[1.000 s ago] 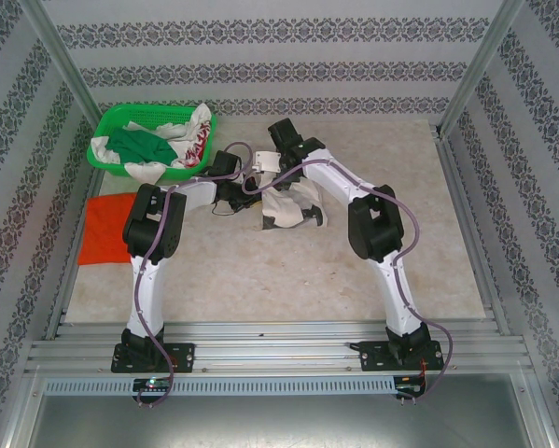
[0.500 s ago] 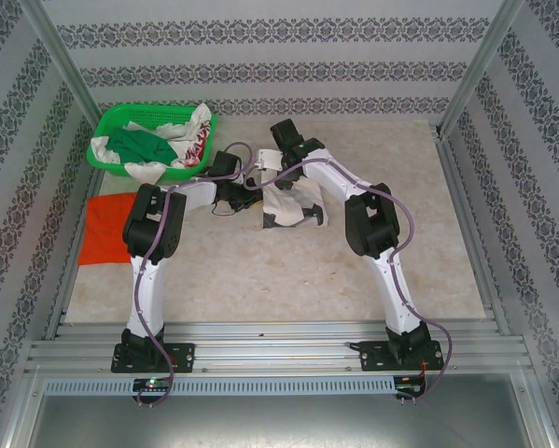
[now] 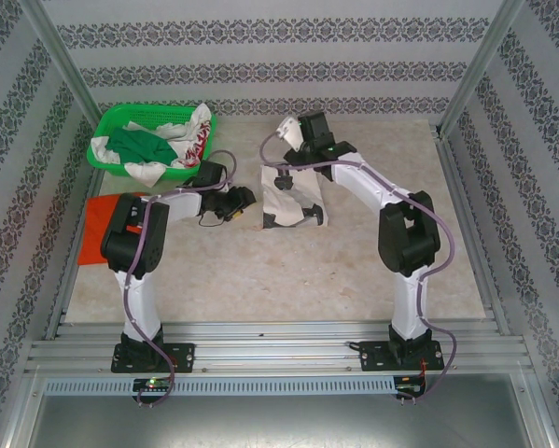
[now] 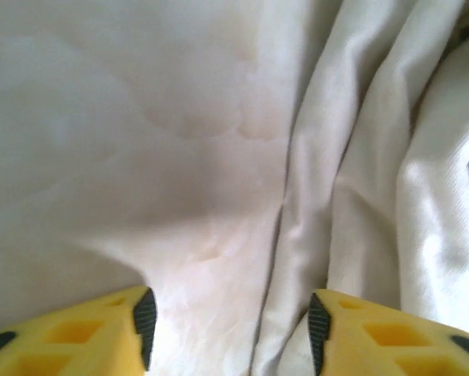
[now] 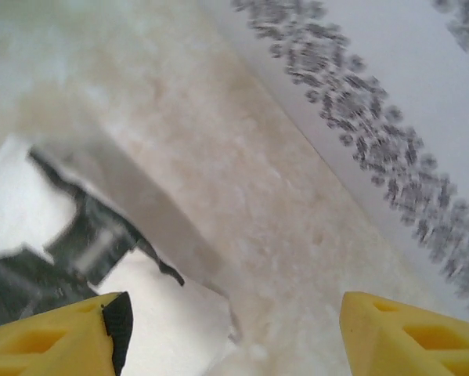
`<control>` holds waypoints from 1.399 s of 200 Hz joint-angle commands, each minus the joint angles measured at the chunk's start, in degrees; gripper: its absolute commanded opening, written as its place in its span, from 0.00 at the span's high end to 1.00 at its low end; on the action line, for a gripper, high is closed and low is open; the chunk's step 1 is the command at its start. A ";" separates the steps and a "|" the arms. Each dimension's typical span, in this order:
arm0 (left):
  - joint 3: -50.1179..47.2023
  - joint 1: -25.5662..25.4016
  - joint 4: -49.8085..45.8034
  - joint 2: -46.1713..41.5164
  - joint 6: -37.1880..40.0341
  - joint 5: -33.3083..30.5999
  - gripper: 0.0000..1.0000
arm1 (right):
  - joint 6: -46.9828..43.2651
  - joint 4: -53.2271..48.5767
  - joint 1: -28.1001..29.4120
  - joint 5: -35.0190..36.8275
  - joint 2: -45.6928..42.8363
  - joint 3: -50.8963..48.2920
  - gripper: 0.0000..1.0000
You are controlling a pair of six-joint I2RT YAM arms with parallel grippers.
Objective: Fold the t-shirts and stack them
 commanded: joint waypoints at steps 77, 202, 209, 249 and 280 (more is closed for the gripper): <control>12.38 -3.64 1.28 4.52 -0.94 -7.83 0.08 | 40.55 4.58 -12.43 -24.93 4.44 -7.61 0.13; 26.06 -3.57 -4.72 17.69 -0.24 -2.55 0.48 | 38.49 -3.67 -12.72 -37.51 19.93 8.44 0.17; 26.06 -3.63 -4.54 17.75 -0.30 -2.51 0.48 | 38.48 -4.77 -12.63 -37.81 20.34 9.03 0.18; 26.91 -3.62 -4.15 18.71 -0.59 -1.70 0.51 | 41.27 -4.47 -12.31 -40.75 20.84 7.50 0.21; 28.08 -3.56 -4.49 19.90 -0.99 -1.06 0.53 | 44.47 -3.29 -12.30 -45.05 21.46 7.41 0.25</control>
